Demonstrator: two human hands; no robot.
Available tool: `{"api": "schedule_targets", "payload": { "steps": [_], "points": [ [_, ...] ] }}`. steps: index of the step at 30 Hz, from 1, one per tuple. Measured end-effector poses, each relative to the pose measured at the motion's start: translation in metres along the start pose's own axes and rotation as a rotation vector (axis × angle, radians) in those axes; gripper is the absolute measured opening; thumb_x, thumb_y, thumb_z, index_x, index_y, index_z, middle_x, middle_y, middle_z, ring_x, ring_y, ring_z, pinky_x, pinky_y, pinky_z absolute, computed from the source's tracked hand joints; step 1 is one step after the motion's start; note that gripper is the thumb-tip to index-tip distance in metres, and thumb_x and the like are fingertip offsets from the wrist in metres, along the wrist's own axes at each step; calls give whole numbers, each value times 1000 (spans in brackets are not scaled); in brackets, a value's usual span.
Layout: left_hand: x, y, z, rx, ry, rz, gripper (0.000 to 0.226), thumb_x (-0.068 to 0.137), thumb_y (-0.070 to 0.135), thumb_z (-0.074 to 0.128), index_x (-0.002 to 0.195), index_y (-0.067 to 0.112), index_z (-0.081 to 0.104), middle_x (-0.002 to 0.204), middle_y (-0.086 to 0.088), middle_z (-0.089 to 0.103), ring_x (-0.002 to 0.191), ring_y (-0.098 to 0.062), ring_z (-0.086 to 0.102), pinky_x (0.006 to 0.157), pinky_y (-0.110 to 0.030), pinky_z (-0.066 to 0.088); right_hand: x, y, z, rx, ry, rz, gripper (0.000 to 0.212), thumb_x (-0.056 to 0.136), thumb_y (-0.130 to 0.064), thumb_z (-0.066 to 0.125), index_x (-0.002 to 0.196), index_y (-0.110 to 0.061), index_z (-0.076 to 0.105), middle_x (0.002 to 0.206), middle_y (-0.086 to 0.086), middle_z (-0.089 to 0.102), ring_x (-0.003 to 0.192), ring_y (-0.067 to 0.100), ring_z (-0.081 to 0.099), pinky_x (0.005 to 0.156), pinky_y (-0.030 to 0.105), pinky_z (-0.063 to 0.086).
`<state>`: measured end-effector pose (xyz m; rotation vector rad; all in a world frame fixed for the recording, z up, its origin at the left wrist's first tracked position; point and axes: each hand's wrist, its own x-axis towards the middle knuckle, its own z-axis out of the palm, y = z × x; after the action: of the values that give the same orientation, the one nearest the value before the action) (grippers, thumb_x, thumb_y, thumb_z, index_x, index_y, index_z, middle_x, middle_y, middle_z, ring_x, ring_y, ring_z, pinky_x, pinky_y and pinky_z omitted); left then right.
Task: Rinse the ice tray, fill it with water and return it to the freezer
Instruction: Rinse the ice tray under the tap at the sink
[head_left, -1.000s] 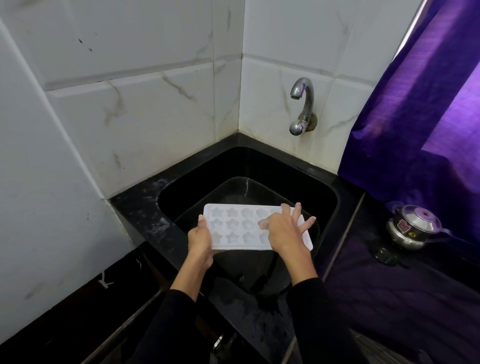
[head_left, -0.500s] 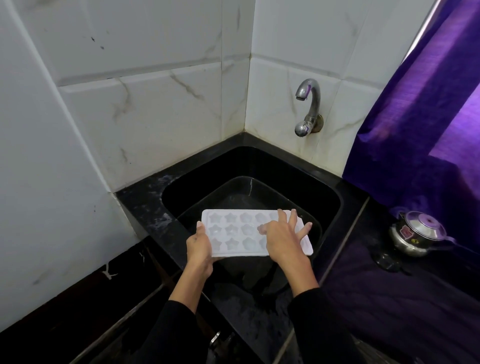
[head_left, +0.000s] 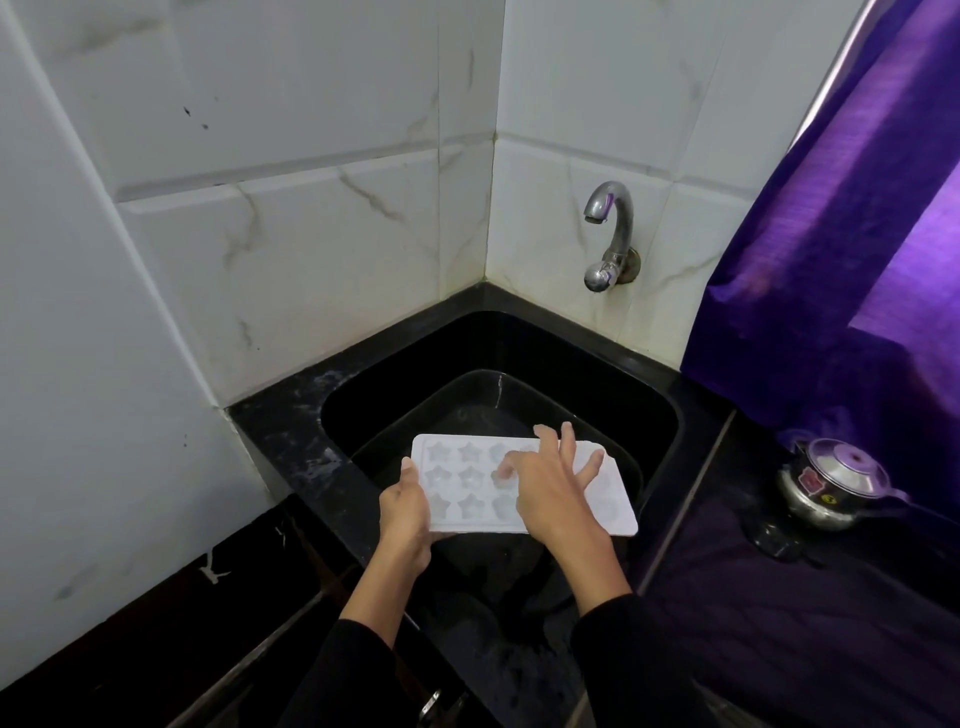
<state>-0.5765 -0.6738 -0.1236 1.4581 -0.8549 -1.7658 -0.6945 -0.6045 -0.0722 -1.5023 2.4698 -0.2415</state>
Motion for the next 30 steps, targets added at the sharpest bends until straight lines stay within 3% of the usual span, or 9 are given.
{"api": "schedule_targets", "payload": {
  "steps": [6, 12, 18, 25, 30],
  "points": [
    [3, 4, 0, 8, 1, -13, 47, 101, 44, 30, 108, 7, 58, 102, -13, 68, 89, -30, 67, 67, -43, 56, -1, -7, 1, -63, -38, -12, 73, 71, 23, 45, 119, -29, 62, 157, 14, 6, 143, 40, -18, 107, 68, -13],
    [3, 12, 0, 13, -7, -24, 48, 101, 44, 30, 110, 5, 57, 103, -14, 67, 86, -29, 66, 58, -39, 54, 3, -12, 0, -67, -34, 2, 75, 72, 22, 47, 125, -30, 59, 158, 14, 3, 143, 39, -18, 108, 67, -12],
    [6, 14, 2, 17, -17, -34, 48, 100, 45, 30, 112, 6, 56, 105, -14, 68, 90, -31, 67, 62, -42, 56, 5, -8, -1, -58, -26, 7, 78, 71, 24, 45, 123, -31, 60, 155, 14, 10, 143, 40, -18, 107, 67, -14],
    [9, 14, 9, 16, -23, -20, 41, 101, 43, 29, 91, 13, 56, 95, -10, 67, 84, -27, 66, 60, -40, 55, 11, -7, 0, -54, -3, 13, 69, 74, 22, 46, 121, -27, 62, 156, 14, 10, 144, 39, -16, 108, 68, -11],
    [12, 10, 14, 23, -22, -20, 43, 101, 43, 29, 104, 10, 56, 96, -10, 68, 86, -28, 67, 66, -42, 56, 12, 1, 0, -52, -3, 35, 72, 74, 22, 47, 123, -30, 59, 156, 13, 9, 143, 39, -17, 108, 67, -11]
  ]
}}
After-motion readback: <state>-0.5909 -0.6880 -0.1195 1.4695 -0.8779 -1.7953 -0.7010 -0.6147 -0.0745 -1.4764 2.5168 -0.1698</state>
